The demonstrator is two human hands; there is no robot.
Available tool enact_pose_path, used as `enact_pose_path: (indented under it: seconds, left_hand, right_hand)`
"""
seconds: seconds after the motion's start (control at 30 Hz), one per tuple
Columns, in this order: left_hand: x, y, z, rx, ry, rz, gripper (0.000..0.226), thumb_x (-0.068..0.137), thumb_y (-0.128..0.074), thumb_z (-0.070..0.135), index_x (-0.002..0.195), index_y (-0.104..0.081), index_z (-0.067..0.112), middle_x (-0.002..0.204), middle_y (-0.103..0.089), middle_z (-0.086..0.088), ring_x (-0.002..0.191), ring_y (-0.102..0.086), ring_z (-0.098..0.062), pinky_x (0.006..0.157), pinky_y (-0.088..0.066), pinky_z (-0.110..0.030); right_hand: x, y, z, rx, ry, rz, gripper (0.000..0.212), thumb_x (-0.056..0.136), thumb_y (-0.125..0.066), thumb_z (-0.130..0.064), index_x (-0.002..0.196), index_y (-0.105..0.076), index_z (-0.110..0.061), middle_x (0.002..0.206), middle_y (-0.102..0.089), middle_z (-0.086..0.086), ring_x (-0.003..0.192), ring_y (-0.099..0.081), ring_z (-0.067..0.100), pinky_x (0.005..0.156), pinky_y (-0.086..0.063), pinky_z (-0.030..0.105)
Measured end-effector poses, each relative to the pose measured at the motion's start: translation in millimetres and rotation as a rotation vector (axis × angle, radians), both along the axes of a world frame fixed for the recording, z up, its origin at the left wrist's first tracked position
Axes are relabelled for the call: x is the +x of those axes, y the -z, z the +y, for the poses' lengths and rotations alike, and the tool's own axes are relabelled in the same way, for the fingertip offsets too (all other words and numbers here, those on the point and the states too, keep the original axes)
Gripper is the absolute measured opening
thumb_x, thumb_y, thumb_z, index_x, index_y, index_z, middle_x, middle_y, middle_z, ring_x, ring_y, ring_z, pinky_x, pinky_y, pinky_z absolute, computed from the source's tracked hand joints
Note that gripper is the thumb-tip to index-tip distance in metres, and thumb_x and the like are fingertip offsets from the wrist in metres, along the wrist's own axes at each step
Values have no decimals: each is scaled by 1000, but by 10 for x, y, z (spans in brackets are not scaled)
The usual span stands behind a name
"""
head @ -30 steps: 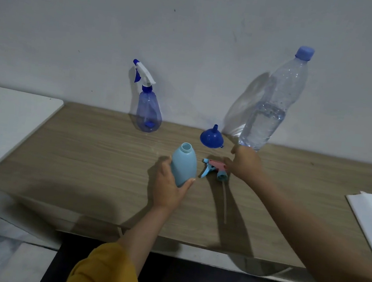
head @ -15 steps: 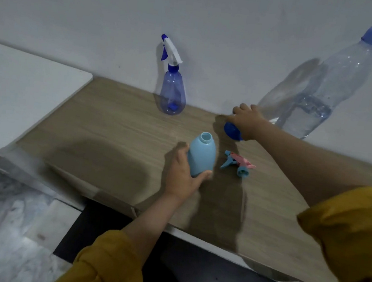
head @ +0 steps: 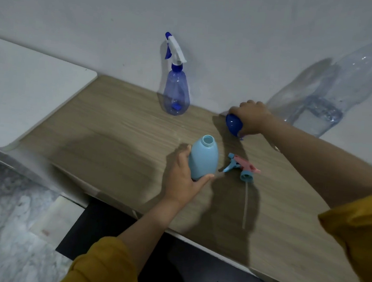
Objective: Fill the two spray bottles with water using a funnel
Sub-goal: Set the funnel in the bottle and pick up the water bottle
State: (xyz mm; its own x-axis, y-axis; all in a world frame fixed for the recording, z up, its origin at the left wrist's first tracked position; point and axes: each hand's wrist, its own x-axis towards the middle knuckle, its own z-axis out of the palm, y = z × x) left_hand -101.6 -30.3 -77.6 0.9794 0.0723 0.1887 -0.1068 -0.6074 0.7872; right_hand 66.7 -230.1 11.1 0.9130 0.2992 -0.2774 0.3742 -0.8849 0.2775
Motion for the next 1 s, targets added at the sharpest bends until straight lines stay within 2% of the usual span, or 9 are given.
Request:
enact_pose_path:
  seconds: [0.07,0.17,0.27,0.33,0.43,0.53,0.63,0.83,1.0]
  left_hand:
    - [4,9,4,8,-3,-3,90,61,-81,50,131,-37,13,124,-49,-4,108,-53,-19,81,-51,-34]
    - [-2,12,6,16,-2,-17,90,61,-82,47,131,-38,12,125,-50,-5,110,-51,-20,80,-45,-29]
    - [-5,1,13,7,17,-14,90,62,-82,46,132,-37,11,126,-49,-6,111,-50,-20,81,-45,-30]
    - [-4,-7,13,-5,25,-8,90,63,-82,45,132,-37,11,126,-50,-6,111,-51,-20,82,-47,-32]
    - [-17,-26,20,1,28,7,89,62,-80,49,131,-36,15,124,-51,-4,108,-53,-20,79,-46,-31]
    - [-38,-52,32,9,36,23,87,63,-78,53,130,-35,18,124,-50,-2,106,-53,-18,75,-48,-31]
    - [-54,-96,38,24,51,41,84,65,-76,53,129,-33,19,124,-49,-2,105,-53,-17,70,-43,-27]
    - [-64,-158,40,0,80,82,76,71,-77,40,127,-34,13,121,-53,-8,103,-56,-24,68,-39,-28]
    - [-84,-224,39,-48,93,112,72,72,-78,32,125,-33,13,121,-52,-7,103,-56,-22,69,-38,-26]
  right_hand:
    - [-78,-148,-4,309,94,35,76,68,-83,-37,132,-45,-21,123,-57,11,109,-54,30,82,-45,38]
    - [-301,-379,25,703,165,46,72,71,-83,-34,131,-46,-17,122,-59,11,99,-56,22,84,-47,33]
    - [-580,-532,115,986,247,2,65,75,-79,-38,127,-47,-16,117,-60,6,94,-61,18,79,-49,28]
    - [-749,-577,176,1178,340,17,64,76,-78,-40,126,-47,-15,115,-60,4,96,-64,20,77,-55,31]
    - [-969,-613,245,1457,452,9,64,78,-78,-33,128,-47,-10,119,-61,12,106,-63,24,88,-55,38]
    - [-1161,-651,323,1659,506,-10,65,80,-77,-25,133,-45,-6,119,-60,11,106,-61,23,87,-52,34]
    - [-1321,-665,411,1666,511,-51,71,77,-79,-26,136,-44,-6,118,-59,5,109,-59,20,89,-51,32]
    - [-1507,-592,566,1614,491,-111,78,70,-84,-20,137,-45,-10,127,-55,6,108,-59,17,95,-51,31]
    - [-1560,-552,646,1497,442,-131,83,67,-87,-23,137,-43,-13,127,-51,1,109,-59,18,91,-53,29]
